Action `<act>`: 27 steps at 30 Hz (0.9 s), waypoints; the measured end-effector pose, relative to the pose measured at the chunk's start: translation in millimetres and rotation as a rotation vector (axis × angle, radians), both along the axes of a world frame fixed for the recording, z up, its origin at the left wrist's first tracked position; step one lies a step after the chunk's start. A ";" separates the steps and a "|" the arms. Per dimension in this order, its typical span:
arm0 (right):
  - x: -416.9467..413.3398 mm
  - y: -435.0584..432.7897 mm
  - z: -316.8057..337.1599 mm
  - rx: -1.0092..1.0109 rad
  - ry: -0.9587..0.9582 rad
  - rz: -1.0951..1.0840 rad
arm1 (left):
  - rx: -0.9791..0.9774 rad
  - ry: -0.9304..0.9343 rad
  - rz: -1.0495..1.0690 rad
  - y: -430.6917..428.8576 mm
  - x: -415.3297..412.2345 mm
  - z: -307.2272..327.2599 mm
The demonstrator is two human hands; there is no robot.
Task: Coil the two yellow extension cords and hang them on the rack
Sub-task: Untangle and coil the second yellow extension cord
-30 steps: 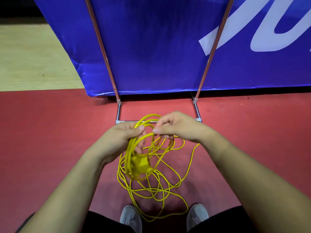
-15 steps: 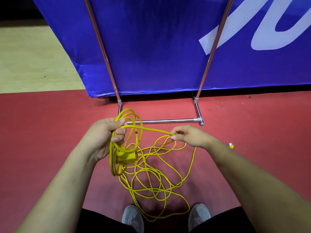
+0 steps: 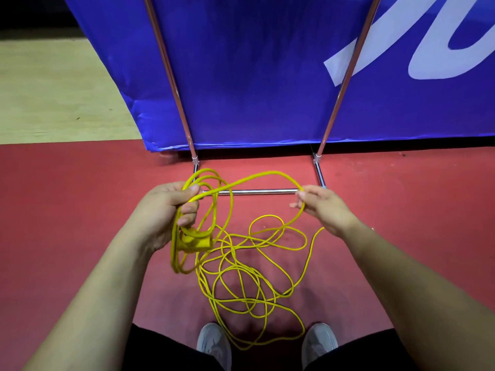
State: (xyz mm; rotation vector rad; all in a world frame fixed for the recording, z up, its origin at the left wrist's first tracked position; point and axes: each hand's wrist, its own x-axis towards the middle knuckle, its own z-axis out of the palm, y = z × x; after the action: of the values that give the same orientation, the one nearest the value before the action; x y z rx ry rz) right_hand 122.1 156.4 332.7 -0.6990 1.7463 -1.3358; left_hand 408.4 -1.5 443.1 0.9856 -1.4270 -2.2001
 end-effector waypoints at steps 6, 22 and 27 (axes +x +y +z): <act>20.1 -15.8 63.2 -0.298 -0.293 0.106 | -0.060 -0.113 0.026 -0.3 -0.7 0.8; 22.3 -4.0 73.5 -0.142 -0.009 0.380 | 0.136 -0.098 -0.110 13.8 -3.3 10.0; 50.6 -13.4 94.6 -0.071 0.198 0.570 | 0.082 -0.141 -0.120 23.0 -15.2 0.3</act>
State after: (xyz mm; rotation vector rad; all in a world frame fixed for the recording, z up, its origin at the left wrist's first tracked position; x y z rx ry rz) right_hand 172.7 143.0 427.3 -1.2917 1.4872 -0.9575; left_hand 393.2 21.5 443.4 1.1305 -1.5041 -2.3324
